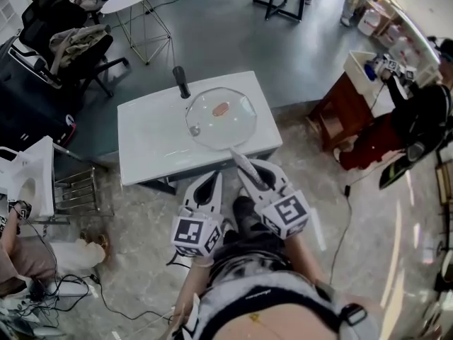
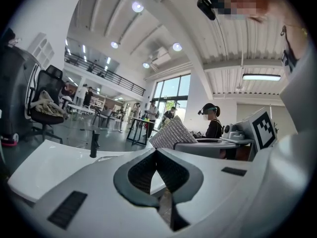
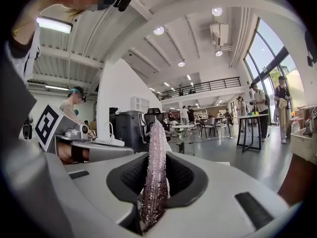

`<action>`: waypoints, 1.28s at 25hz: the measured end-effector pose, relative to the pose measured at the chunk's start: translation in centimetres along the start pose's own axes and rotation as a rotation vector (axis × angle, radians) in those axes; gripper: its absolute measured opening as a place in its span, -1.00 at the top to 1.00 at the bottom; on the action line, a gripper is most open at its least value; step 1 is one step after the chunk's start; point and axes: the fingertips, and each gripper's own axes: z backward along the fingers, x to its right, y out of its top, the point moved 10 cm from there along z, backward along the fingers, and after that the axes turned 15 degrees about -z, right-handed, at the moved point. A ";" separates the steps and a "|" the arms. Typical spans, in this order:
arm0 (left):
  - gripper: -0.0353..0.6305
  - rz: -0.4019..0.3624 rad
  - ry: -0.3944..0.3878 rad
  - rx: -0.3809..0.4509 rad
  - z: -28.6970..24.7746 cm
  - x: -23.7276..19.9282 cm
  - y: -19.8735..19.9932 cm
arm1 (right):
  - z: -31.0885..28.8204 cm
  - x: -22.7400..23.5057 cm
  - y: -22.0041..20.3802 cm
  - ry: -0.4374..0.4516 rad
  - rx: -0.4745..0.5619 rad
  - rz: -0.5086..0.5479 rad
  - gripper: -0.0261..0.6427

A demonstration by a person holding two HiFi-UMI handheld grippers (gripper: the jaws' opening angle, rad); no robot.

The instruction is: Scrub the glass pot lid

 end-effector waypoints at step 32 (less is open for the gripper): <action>0.91 0.008 0.149 -0.103 -17.3 -6.3 1.5 | -11.7 18.3 5.6 0.145 -0.050 -0.069 0.68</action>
